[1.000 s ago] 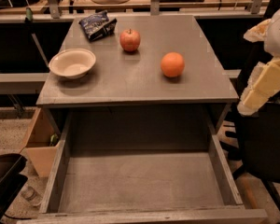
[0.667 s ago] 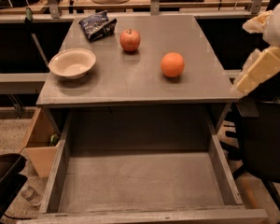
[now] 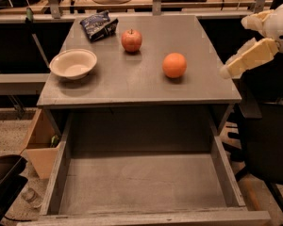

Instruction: Place orange into top drawer

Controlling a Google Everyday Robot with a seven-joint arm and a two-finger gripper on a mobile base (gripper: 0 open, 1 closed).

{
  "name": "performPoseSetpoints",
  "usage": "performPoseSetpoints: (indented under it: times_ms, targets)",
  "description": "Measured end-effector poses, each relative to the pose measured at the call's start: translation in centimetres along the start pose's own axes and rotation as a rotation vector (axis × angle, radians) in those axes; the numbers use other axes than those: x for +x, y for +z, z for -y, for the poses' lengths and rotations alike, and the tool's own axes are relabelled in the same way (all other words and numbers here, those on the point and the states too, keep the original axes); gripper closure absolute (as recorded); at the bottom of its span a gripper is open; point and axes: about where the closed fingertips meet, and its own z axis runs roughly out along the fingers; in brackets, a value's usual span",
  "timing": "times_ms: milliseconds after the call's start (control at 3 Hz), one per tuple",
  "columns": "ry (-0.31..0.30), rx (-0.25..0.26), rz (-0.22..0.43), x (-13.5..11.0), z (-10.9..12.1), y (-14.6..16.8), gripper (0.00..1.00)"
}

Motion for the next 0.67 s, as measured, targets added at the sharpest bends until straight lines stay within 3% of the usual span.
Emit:
performPoseSetpoints:
  times_ms: [333,667]
  targets:
    - [0.034,0.004,0.133,0.0,0.3,1.5,0.00]
    - [0.067,0.039,0.218,0.7,1.2,3.8,0.00]
